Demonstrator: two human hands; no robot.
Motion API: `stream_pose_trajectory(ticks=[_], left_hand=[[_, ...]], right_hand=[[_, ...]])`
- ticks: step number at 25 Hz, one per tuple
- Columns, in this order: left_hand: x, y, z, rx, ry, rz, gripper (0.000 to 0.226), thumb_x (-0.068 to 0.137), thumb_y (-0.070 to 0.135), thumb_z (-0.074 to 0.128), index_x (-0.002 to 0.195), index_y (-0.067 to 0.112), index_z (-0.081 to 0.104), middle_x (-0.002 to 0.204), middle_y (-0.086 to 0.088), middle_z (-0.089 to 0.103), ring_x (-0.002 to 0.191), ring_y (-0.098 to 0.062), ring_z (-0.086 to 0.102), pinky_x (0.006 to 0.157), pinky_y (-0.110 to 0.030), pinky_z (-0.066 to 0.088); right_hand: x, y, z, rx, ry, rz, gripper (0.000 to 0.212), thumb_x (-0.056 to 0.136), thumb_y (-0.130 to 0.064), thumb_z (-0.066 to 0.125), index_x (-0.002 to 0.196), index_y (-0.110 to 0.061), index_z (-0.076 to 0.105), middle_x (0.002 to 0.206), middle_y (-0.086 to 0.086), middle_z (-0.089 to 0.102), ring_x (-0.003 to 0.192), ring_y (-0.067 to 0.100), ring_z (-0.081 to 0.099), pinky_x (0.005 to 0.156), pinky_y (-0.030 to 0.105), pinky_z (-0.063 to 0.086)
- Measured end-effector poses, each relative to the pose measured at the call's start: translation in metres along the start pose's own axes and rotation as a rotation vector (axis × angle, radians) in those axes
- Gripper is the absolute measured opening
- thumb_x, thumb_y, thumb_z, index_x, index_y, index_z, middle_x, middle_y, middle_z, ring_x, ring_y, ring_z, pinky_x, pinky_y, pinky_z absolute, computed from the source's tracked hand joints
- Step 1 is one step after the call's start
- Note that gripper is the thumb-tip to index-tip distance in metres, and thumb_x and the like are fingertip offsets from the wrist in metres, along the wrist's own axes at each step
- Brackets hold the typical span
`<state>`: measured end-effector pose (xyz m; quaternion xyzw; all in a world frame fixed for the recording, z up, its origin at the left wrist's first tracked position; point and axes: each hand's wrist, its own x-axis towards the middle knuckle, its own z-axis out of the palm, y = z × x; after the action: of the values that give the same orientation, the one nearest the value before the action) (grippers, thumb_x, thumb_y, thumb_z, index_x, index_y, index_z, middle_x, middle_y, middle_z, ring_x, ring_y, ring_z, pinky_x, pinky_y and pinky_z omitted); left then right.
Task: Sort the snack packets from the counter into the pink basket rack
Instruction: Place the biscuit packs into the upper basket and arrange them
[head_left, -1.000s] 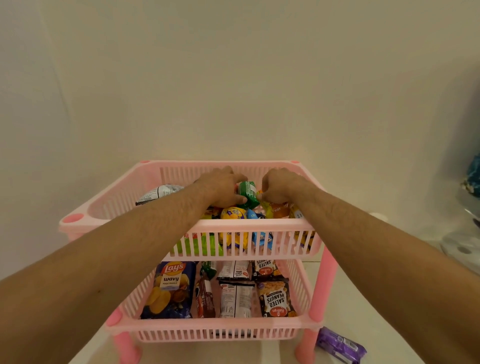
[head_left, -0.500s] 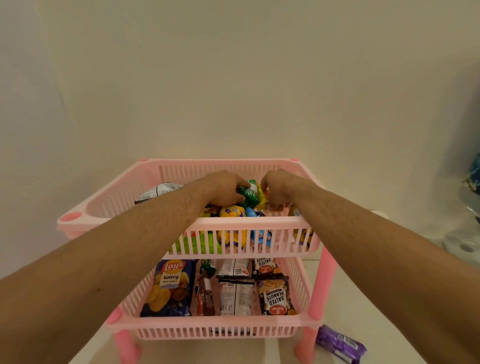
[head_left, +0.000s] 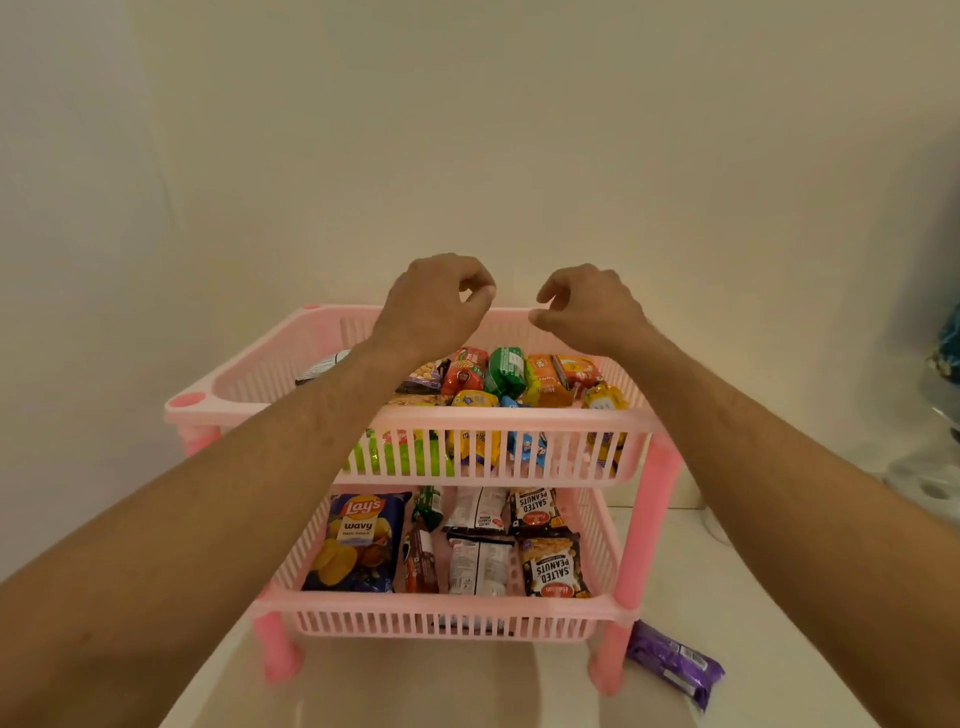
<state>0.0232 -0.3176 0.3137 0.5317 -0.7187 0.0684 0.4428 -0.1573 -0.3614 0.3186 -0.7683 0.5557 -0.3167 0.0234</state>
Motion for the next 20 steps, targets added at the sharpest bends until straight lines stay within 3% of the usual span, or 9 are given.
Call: stream_pose_trajectory(ticks=[3,8,12,14,17,20], left_hand=[[-0.044,0.005,-0.019,0.016,0.108,0.059,0.015,0.090,0.028,0.058,0.096,0.019,0.070,0.102,0.003,0.067,0.097,-0.012,0.058,0.093,-0.038,0.047],[-0.127,0.015,-0.035,0.084,0.273,0.038,0.021,0.090,0.028,0.061,0.105,0.017,0.069,0.121,-0.005,0.059,0.116,-0.022,0.051,0.098,-0.044,0.041],[-0.189,0.017,-0.036,0.125,0.257,-0.022,0.025,0.088,0.027,0.063,0.110,0.016,0.068,0.125,-0.006,0.056,0.119,-0.023,0.049,0.102,-0.042,0.038],[-0.221,0.017,-0.029,0.115,0.197,-0.100,0.028,0.087,0.028,0.061,0.113,0.017,0.066,0.128,-0.006,0.054,0.121,-0.020,0.046,0.104,-0.038,0.037],[-0.274,0.015,-0.016,0.127,0.087,-0.201,0.030,0.086,0.026,0.063,0.114,0.018,0.065,0.130,-0.002,0.052,0.116,-0.008,0.043,0.104,-0.019,0.034],[-0.330,0.010,-0.007,0.247,-0.034,-0.254,0.037,0.082,0.020,0.072,0.116,0.008,0.066,0.128,-0.010,0.057,0.117,-0.027,0.053,0.098,-0.045,0.046]], right_hand=[[-0.042,-0.004,-0.005,0.092,-0.026,-0.077,0.034,0.085,-0.044,0.068,0.112,-0.023,0.068,0.110,-0.003,0.068,0.097,0.013,0.063,0.087,0.039,0.054],[-0.127,-0.008,0.004,0.179,0.237,-0.246,0.046,0.091,-0.040,0.062,0.131,-0.019,0.058,0.142,0.002,0.053,0.134,0.020,0.044,0.110,0.035,0.030],[-0.187,0.002,0.024,0.147,0.326,-0.361,0.054,0.091,-0.034,0.063,0.139,-0.013,0.051,0.150,0.007,0.044,0.141,0.022,0.035,0.116,0.040,0.028],[-0.214,0.012,0.043,0.147,0.281,-0.362,0.057,0.091,-0.032,0.063,0.142,-0.013,0.047,0.153,0.007,0.040,0.145,0.020,0.029,0.118,0.040,0.025],[-0.254,0.026,0.078,0.155,0.119,-0.275,0.062,0.092,-0.038,0.061,0.146,-0.016,0.041,0.156,0.004,0.036,0.146,0.011,0.021,0.120,0.038,0.020],[-0.294,0.040,0.111,0.138,-0.027,-0.239,0.064,0.092,-0.040,0.061,0.147,-0.014,0.041,0.156,0.004,0.037,0.147,0.018,0.026,0.119,0.039,0.022]])
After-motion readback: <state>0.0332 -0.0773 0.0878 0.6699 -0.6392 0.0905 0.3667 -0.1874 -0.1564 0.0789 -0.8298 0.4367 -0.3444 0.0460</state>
